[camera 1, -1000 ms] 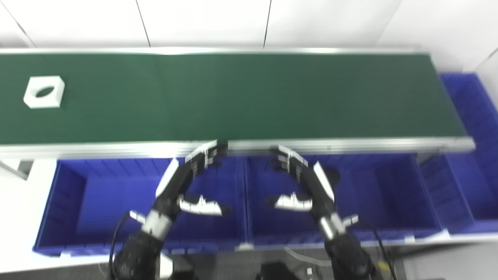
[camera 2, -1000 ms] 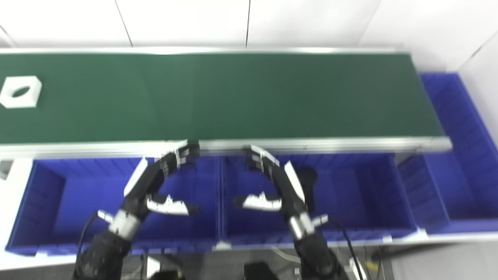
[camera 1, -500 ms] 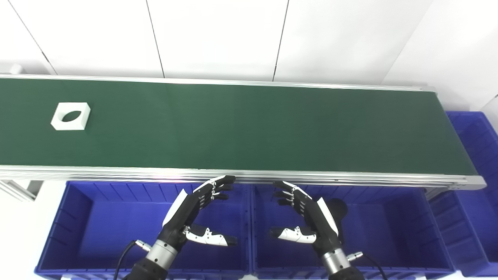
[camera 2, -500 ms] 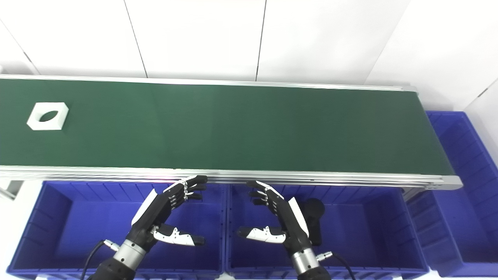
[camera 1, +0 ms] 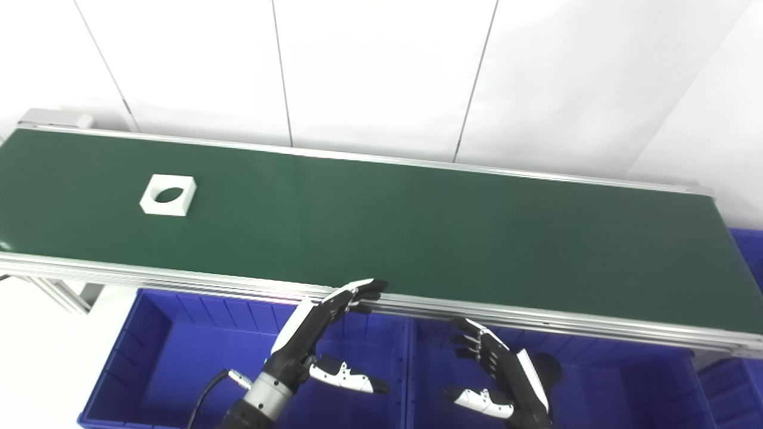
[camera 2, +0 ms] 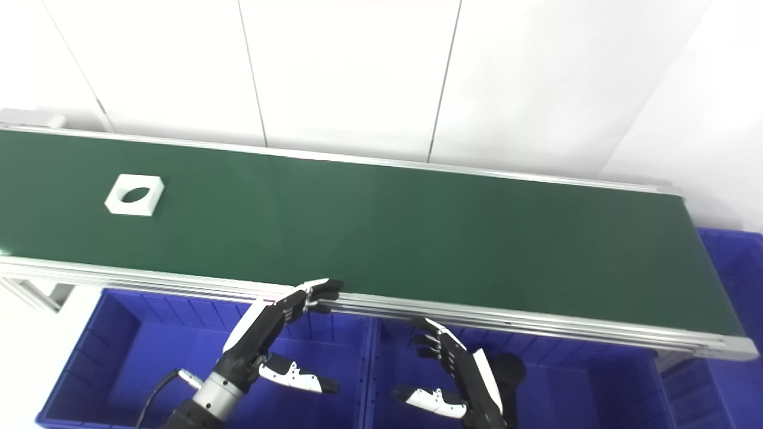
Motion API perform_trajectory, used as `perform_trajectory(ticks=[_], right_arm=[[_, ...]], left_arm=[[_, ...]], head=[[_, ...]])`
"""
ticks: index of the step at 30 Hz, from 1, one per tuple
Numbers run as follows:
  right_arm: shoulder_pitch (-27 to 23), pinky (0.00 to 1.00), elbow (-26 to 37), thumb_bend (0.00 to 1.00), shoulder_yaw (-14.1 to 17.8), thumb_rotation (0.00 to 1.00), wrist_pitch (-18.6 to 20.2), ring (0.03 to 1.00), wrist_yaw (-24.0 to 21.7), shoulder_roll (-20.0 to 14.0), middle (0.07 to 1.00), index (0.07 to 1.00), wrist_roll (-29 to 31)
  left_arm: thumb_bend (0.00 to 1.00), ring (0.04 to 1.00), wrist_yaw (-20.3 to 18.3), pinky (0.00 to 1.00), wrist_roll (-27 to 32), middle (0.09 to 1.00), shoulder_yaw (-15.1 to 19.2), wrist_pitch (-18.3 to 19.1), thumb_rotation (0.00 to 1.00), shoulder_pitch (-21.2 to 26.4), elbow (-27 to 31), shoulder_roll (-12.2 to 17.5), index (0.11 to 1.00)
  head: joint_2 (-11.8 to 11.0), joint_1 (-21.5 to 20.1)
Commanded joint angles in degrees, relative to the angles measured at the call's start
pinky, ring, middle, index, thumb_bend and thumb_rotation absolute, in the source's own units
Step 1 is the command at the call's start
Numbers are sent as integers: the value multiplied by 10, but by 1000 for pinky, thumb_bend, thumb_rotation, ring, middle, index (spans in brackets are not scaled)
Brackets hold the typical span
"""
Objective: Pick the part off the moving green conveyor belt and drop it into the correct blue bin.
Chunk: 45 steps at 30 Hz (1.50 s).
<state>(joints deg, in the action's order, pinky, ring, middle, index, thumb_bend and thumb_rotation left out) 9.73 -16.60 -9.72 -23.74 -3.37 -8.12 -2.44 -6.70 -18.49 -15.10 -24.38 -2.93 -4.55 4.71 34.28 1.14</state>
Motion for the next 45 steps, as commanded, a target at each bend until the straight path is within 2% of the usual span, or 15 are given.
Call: perform_trajectory(ticks=[1,7,10,15,20,28,37,45], right_arm=[[-7,732,3,1000,5,443,-32,797,-4,-4,862,814,9],[-10,741,-8,1000,16,435,-32,798,-20,-5,857,817,23],[-10,742,-10,1000,20,447,-32,798,-23,-4,859,818,22],[-9,747,-12,1000,29,449,-32,798,-28,-1,859,820,24],[-9,745,-13,1000,32,451,-32,800,-30,2,857,818,23],[-10,744,-18,1000,38,450,-32,797,-38,4,854,815,26],[-10,742,-23,1000,51,433,-32,794,-51,2,855,815,30],[-12,744,-25,1000,64,433,-32,795,-68,0,852,817,36]], left_arm=[[999,777,20,670,-42,823,10,-3,123,30,51,4,803],[1000,691,25,548,-172,786,31,46,100,76,145,27,790],[1000,668,22,523,-207,775,36,67,80,93,171,33,785],[1000,688,13,542,-262,767,48,95,53,136,202,58,776],[1000,692,2,545,-274,762,61,111,40,173,211,83,768],[1000,689,-9,556,-285,751,72,128,54,219,190,125,772],[1000,705,-24,553,-316,768,75,177,59,248,154,141,788],[1000,726,-14,576,-329,778,62,191,67,282,77,151,804]], head=[[-3,8],[-8,33],[-7,36],[-6,38],[-8,39],[-12,49],[-13,62],[-13,85]])
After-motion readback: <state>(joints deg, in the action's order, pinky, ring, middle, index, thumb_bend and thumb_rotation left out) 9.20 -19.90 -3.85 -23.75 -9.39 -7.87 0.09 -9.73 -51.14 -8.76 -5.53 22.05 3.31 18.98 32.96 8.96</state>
